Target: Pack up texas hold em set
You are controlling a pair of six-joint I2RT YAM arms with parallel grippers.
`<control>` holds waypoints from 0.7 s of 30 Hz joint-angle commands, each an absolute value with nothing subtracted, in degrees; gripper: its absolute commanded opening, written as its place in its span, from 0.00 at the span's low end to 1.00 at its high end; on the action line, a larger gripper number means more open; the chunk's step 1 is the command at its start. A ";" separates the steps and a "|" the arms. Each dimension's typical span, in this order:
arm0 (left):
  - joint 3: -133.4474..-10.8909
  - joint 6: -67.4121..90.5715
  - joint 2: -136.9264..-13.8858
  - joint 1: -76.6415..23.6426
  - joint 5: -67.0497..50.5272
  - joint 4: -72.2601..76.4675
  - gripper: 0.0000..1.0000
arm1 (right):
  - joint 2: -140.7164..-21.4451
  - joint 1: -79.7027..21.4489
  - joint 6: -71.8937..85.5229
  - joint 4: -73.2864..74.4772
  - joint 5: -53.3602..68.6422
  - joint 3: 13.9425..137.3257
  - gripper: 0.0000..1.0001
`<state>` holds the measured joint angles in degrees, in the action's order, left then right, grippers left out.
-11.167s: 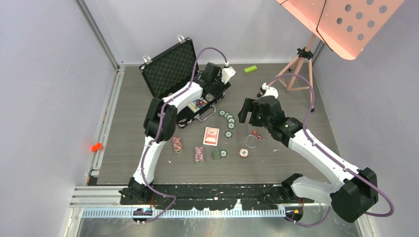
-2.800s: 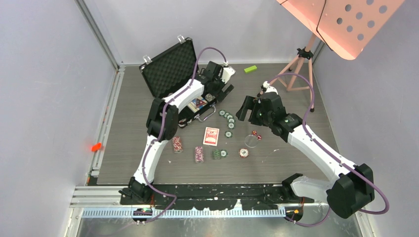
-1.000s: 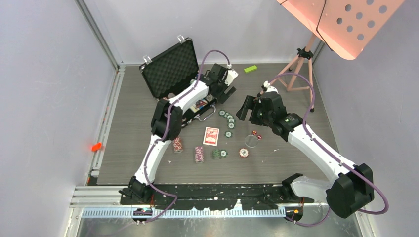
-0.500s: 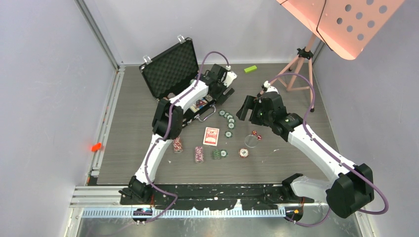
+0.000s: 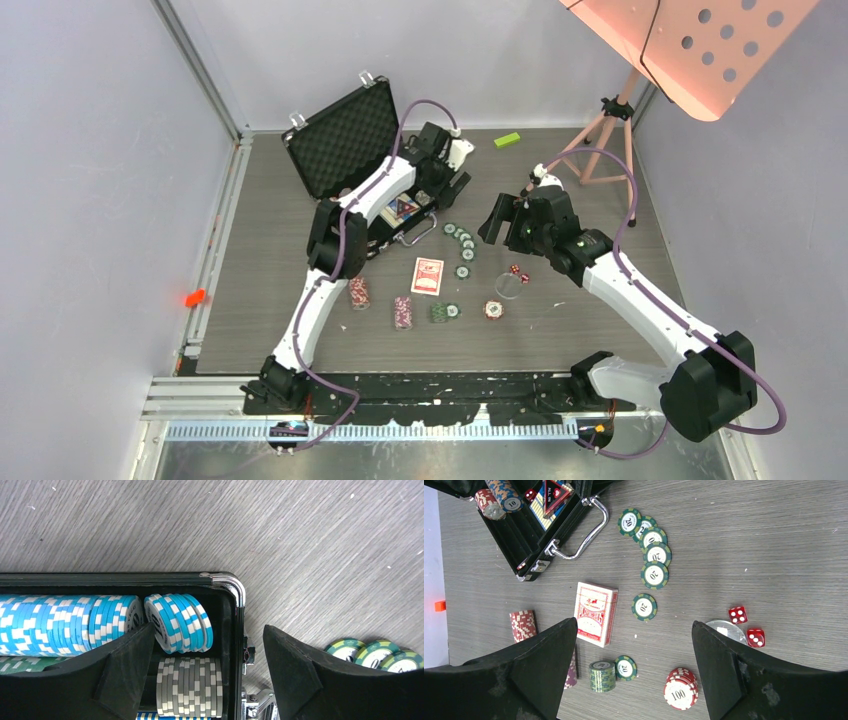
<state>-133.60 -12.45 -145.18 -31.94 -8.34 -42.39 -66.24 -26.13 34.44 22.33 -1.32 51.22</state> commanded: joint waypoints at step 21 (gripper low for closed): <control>-135.59 -9.38 -144.57 -31.85 -16.58 -46.58 0.89 | -64.31 -25.66 35.16 21.31 -0.88 52.81 0.91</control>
